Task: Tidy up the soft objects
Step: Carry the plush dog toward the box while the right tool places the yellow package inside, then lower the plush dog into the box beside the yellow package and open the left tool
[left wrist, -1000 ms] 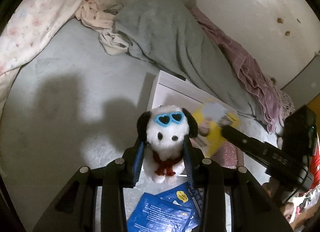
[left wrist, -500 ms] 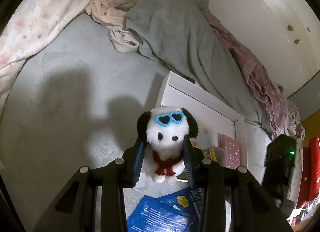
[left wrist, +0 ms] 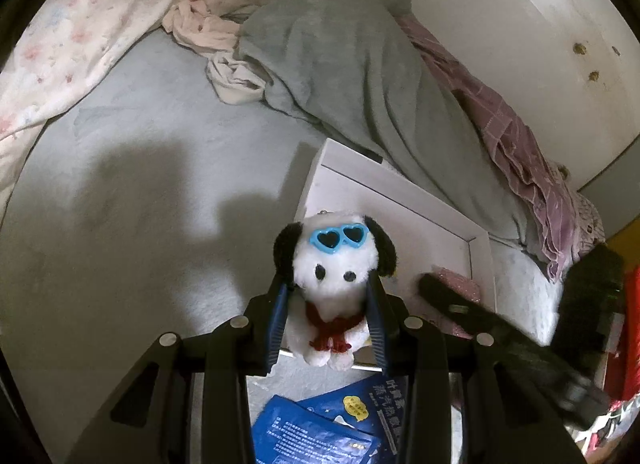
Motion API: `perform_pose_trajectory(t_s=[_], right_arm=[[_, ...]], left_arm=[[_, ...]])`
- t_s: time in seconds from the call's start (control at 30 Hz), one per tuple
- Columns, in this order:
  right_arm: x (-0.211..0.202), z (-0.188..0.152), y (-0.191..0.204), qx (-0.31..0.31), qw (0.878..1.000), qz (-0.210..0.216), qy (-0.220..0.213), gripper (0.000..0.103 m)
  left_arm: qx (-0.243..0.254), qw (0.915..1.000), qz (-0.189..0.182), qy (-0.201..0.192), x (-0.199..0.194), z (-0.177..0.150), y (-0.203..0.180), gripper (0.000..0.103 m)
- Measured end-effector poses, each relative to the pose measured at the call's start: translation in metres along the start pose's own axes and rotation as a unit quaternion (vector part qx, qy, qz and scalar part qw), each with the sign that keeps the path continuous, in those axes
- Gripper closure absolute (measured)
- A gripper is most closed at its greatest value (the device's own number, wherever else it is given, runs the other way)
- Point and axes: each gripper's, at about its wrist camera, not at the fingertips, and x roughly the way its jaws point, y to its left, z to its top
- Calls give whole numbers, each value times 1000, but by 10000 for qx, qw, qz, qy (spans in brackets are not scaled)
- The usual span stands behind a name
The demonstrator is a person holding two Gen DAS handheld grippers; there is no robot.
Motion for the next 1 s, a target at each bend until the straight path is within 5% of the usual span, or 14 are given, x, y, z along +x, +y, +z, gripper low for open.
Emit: perform_pose_trajectory(t_s=[0.27,0.47,0.57,0.83,1.0], right_arm=[[34,-1,-5,260,9984,-35,497,54],[34,-7,-6,340,9946,129,976,54],[29,-7,-14,563,9935,192,975,56],[10,-4,-21,723,9938,325,776,56],[5,-4,-19,682,9947,270,721,56]], left_arm=[[150,9990,415,-47,0,0,-1,68],[429,9988,210,104,9,-4,-15,67],[645,9976,175,165,18,-8,-24,67],[593,9934,798,576,45,-11,-18,67],[617,9915,956,625,52,-13,-24,59]])
